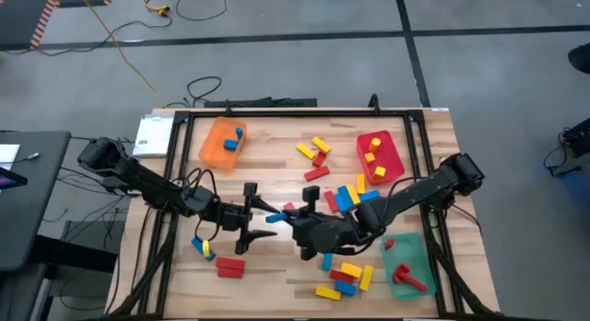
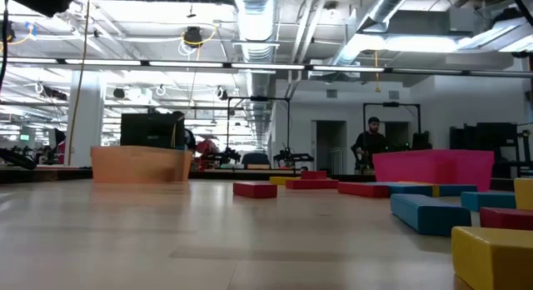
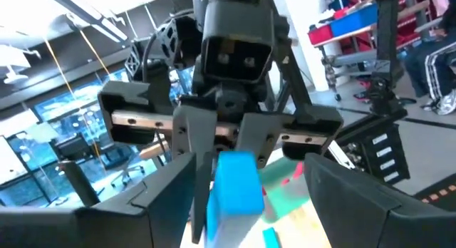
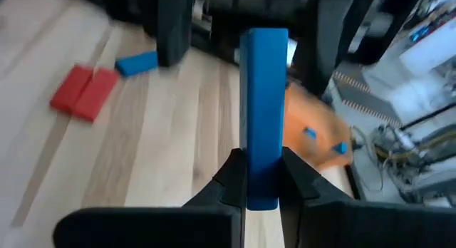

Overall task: Sort blocks
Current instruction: Put the blue rectangle block into the orange bin

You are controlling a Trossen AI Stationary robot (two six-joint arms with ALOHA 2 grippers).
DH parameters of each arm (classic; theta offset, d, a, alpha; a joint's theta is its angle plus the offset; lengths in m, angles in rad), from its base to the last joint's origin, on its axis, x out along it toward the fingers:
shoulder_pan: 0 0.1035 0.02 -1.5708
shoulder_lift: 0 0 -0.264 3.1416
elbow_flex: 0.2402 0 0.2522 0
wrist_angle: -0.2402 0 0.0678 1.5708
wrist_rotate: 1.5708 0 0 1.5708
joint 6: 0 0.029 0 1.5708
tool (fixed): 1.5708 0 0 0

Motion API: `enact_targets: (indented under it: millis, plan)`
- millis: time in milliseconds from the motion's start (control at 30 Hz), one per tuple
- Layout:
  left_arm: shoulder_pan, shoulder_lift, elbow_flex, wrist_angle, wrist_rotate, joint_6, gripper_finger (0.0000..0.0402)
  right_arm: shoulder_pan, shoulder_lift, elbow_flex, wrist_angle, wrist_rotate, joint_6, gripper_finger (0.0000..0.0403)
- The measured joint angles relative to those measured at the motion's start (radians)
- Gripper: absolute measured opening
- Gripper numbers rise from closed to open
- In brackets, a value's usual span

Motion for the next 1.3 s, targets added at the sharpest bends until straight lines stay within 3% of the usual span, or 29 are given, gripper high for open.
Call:
enact_targets:
  millis: [600,1300]
  plan:
    - [0.0,0.0,0.0,0.075,-0.033,0.051,0.0141,-0.006,0.0,0.0,0.06,-0.006,-0.033,0.0052]
    - [0.0,0.0,0.0,0.096,-0.063,0.061,0.0096,0.01,0.0,0.0,0.083,0.094,-0.057,0.0052]
